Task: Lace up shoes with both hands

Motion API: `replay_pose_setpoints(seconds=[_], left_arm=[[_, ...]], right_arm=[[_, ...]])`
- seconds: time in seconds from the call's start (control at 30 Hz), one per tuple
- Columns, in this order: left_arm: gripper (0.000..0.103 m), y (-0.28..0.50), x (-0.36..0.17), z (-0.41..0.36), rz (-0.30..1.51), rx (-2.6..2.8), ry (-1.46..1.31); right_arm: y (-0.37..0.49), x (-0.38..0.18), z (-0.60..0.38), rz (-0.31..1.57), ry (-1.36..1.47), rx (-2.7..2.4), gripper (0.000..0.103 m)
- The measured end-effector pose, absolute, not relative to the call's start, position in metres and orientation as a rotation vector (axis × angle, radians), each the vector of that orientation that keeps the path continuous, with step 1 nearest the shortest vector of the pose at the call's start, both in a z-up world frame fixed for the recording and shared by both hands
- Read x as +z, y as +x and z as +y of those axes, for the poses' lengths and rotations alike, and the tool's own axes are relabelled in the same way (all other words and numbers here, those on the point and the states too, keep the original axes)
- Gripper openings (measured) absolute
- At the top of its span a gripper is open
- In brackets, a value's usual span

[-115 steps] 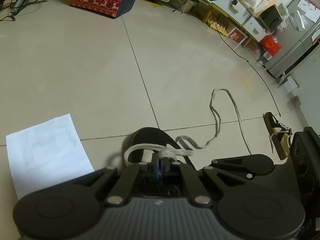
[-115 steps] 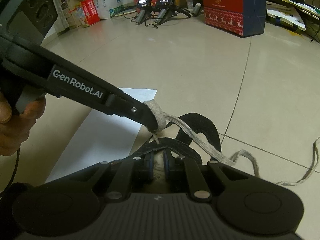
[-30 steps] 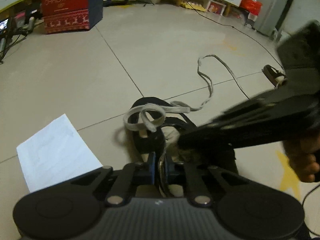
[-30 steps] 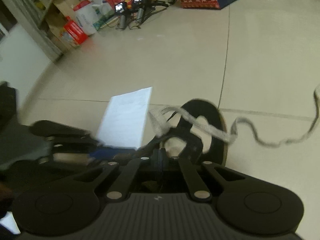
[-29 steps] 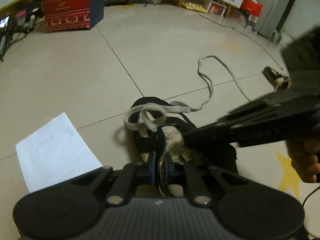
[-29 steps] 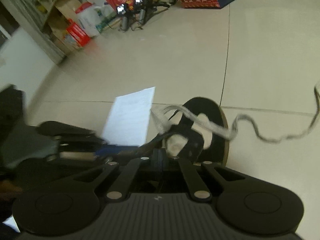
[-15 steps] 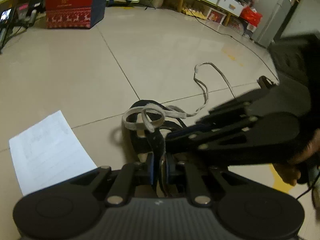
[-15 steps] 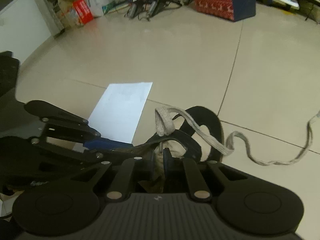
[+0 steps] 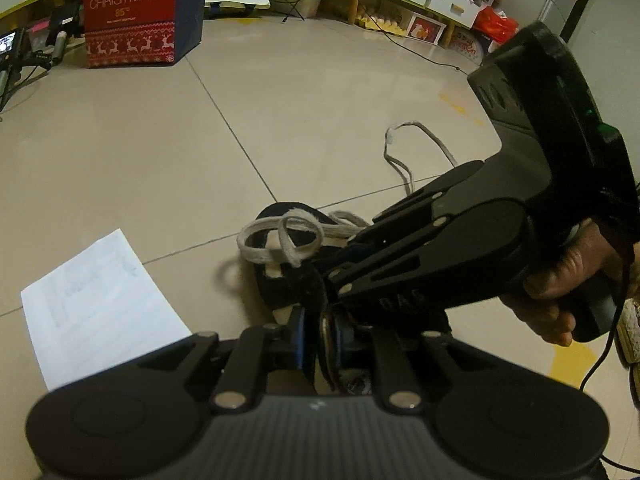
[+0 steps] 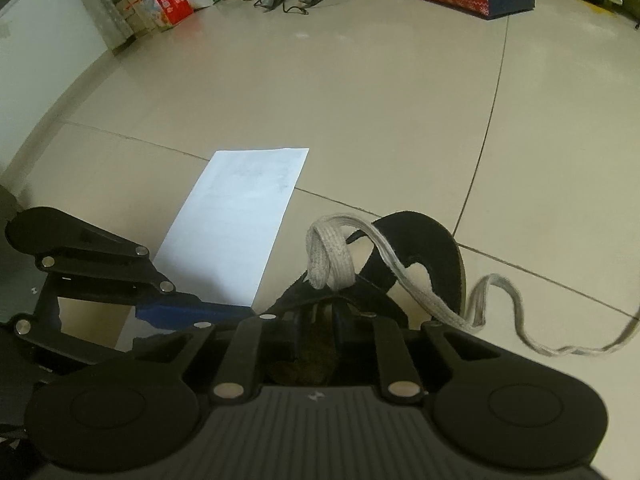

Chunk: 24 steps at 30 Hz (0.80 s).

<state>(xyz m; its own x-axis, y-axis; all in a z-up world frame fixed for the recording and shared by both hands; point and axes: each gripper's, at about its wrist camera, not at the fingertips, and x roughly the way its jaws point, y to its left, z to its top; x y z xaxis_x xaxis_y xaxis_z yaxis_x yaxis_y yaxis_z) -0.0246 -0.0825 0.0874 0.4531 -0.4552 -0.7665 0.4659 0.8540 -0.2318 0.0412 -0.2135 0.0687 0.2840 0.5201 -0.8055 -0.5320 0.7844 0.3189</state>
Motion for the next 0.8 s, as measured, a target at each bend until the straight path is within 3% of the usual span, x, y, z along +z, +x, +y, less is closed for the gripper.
replay_pose_setpoints(seconds=[0.03, 0.8], left_arm=[[0.015, -0.025, 0.088, -0.083, 0.943, -0.570, 0.013], [0.009, -0.030, 0.073, -0.094, 0.981, -0.509, -0.116]], right_arm=[[0.041, 0.068, -0.215, 1.067, 0.003, 0.699, 0.004], [-0.003, 0.072, -0.262, 1.035, 0.147, 0.556, 0.003]])
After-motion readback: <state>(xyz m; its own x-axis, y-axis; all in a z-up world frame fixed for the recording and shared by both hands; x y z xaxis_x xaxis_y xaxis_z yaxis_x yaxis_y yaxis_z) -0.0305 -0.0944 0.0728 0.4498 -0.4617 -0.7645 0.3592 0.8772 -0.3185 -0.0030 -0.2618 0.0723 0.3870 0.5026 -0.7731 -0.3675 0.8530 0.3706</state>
